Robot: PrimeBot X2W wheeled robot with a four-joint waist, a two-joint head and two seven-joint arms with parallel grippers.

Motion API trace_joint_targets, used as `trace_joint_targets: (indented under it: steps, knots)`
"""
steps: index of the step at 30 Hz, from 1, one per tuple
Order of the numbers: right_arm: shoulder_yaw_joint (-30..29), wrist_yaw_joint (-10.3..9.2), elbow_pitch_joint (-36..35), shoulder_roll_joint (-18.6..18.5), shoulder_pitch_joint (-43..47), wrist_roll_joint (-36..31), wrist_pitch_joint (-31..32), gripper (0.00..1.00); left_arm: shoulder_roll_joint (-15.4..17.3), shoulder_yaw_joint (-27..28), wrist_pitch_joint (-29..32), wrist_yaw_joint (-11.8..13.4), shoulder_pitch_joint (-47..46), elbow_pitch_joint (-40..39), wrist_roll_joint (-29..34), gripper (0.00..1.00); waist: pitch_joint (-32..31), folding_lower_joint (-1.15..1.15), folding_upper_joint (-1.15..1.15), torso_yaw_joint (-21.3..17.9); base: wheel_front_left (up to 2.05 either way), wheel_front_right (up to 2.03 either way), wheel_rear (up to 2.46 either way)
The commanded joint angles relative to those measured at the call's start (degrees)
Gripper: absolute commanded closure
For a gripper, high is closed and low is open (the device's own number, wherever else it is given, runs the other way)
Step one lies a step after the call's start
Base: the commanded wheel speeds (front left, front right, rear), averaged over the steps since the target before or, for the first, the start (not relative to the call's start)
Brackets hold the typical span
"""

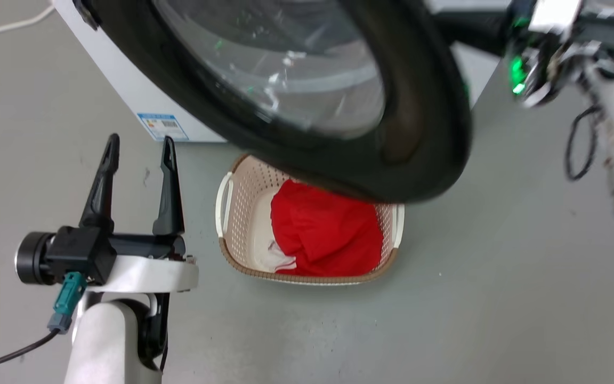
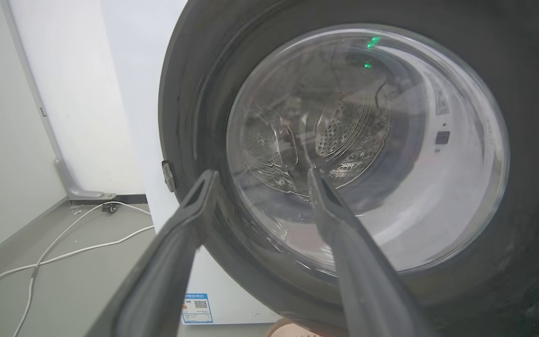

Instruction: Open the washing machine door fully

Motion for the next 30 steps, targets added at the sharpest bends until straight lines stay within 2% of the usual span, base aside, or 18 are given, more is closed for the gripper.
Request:
trace_joint_targets:
  steps: [1,13,25,27,30]
  knots:
    - [0.24,0.00,-1.18,1.20,2.27,0.98,0.83,1.00,-0.03,0.01,-0.15,0.23,0.92,0.24,0.31,0.00,-1.59,0.00,0.00,-0.32,0.00,0.00,0.00]
    - [3.50,0.00,-12.72,5.84,15.16,3.36,4.20,1.00,-0.03,-0.52,-0.15,-0.39,4.31,1.58,-0.01,0.00,-6.03,0.00,0.00,-0.80,0.00,0.00,0.00]
    - [7.49,0.00,-20.08,9.19,21.59,4.29,0.79,1.00,-0.03,-1.24,-0.15,-0.13,5.01,2.45,-0.56,0.00,-6.93,0.00,0.00,-0.98,0.00,0.00,0.00]
    - [7.09,0.00,-21.20,9.16,22.15,3.68,-1.74,1.00,-0.03,-1.32,-0.15,-0.06,4.94,2.62,-0.60,0.00,-6.99,0.00,0.00,-1.07,0.00,0.00,0.00]
    - [4.82,0.00,-21.55,9.24,23.59,1.90,-9.90,1.00,-0.03,-1.35,-0.15,-0.03,4.93,2.88,-0.76,0.00,-7.33,0.00,0.00,-1.19,0.00,0.00,0.00]
